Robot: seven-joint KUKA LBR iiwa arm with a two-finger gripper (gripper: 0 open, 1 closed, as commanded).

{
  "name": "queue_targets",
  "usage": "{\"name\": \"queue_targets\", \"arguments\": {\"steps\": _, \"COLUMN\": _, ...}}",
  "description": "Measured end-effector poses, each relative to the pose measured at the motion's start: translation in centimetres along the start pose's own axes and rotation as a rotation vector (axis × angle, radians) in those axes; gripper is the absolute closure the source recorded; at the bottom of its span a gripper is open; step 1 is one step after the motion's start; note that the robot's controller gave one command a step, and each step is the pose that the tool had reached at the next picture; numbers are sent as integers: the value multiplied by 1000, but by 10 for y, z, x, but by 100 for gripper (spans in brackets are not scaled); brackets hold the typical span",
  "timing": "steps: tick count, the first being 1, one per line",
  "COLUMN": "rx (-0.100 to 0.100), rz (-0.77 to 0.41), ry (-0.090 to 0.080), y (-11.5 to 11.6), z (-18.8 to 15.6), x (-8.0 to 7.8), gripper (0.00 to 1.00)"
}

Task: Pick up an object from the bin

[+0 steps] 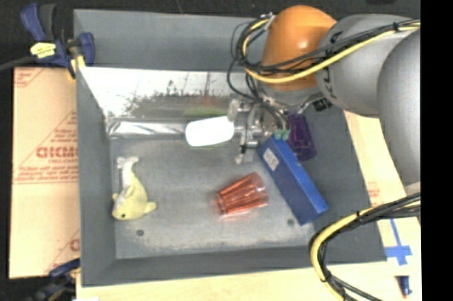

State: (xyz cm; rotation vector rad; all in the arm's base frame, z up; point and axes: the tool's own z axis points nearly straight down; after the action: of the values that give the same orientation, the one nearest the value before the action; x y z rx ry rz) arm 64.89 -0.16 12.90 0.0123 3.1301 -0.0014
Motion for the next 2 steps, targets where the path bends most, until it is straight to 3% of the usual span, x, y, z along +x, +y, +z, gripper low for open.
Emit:
{"name": "queue_targets", "arguments": {"steps": 1, "rx": 0, "rz": 0, "ry": 0, "y": 0, "z": 0, "x": 0, "gripper": 0}}
{"name": "queue_targets", "arguments": {"steps": 2, "rx": 0, "rz": 43, "ry": 7, "y": 9, "z": -66, "x": 43, "gripper": 0}}
